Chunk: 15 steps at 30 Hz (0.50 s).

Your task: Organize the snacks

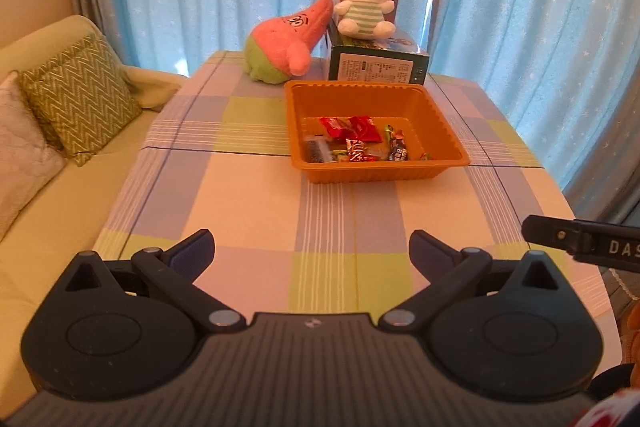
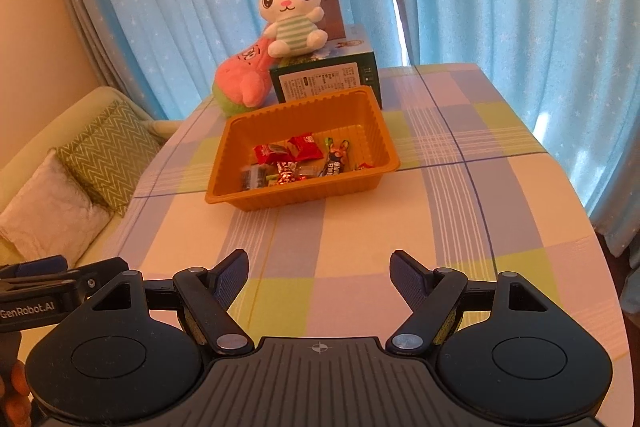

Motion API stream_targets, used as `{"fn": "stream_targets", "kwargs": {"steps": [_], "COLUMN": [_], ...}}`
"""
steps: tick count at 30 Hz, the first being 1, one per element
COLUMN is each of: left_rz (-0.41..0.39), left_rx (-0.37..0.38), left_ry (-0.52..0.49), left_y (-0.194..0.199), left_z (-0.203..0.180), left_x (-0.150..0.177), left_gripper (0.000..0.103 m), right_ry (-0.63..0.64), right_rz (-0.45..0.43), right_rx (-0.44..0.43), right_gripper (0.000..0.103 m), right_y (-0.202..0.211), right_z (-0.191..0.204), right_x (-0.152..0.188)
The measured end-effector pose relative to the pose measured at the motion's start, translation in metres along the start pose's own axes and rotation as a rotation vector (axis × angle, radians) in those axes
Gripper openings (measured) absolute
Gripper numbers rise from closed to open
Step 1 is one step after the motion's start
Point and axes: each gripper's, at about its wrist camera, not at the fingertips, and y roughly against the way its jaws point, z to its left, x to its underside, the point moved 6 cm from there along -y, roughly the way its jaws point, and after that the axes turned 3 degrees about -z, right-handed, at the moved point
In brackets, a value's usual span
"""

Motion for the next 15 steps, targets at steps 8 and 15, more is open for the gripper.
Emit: {"fn": "stream_targets", "kwargs": {"steps": [8, 15], "left_rz": [0.001, -0.011], "left_rx": [0.017, 0.02], "left_ry": [0.0, -0.012], "left_y": [0.036, 0.06], "left_z": [-0.002, -0.009], "left_x": [0.017, 0.029], "left_gripper": [0.103, 0.103], "right_ry": [-0.015, 0.015], "right_rz": [-0.032, -0.017], "right_rx": [0.004, -0.004], "right_gripper": [0.077, 0.077], "right_y": [0.039, 0.061], "right_z": [0.006, 0.015], "right_x": [0.02, 0.034]}}
